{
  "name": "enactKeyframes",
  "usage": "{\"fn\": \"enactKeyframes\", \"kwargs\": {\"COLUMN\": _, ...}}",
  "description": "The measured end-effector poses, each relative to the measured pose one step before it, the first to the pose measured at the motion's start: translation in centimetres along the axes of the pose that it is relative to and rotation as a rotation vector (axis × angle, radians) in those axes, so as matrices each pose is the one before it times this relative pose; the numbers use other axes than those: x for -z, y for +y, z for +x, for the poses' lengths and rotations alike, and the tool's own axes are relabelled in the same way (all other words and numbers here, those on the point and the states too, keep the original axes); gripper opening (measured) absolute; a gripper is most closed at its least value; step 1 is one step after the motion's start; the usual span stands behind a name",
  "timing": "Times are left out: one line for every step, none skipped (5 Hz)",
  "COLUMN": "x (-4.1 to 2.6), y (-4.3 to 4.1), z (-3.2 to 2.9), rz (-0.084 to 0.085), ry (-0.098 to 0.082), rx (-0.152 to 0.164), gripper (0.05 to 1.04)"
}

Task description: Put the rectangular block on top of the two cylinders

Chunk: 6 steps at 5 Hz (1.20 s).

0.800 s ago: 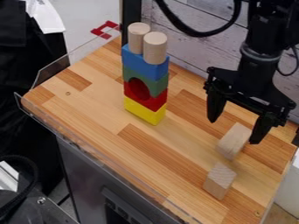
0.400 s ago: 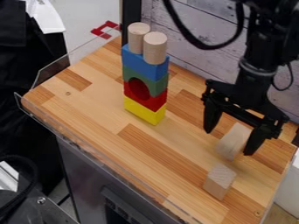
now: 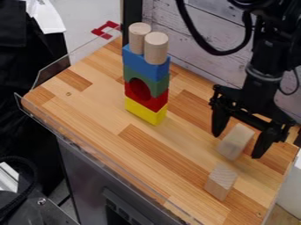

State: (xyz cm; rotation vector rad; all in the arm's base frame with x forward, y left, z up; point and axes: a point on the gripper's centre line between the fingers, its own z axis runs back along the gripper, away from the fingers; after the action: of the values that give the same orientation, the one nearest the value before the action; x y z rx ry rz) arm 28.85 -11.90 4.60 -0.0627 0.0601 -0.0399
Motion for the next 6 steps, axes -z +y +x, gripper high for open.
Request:
{"fn": "enactKeyframes", "kwargs": {"x": 0.670, "y": 0.206, "z": 0.255, "rz": 0.0033, "ry": 0.0159, "rx": 0.0070, "gripper": 1.001}}
{"fn": "enactKeyframes", "kwargs": {"x": -0.036, "y": 0.555, "z": 0.352, "rz": -0.0033, "ry": -0.0087, "rx": -0.0199, "gripper": 1.001}}
{"fn": "enactKeyframes", "kwargs": {"x": 0.458, "y": 0.362, "z": 0.027, "rz": 0.0023, "ry": 0.0143, "rx": -0.0081, "gripper": 1.001}}
{"fn": "enactKeyframes", "kwargs": {"x": 0.865, "y": -0.103, "z": 0.346, "rz": -0.0032, "ry": 0.0163, "rx": 0.0117, "gripper": 1.001}}
{"fn": "enactKeyframes", "kwargs": {"x": 0.312, "y": -0.153, "z": 0.265, "rz": 0.0010, "ry": 0.0156, "rx": 0.0028, "gripper": 1.001}}
{"fn": "enactKeyframes", "kwargs": {"x": -0.012, "y": 0.111, "z": -0.073, "rz": 0.0111, "ry": 0.0070, "rx": -0.0036, "gripper": 1.001}}
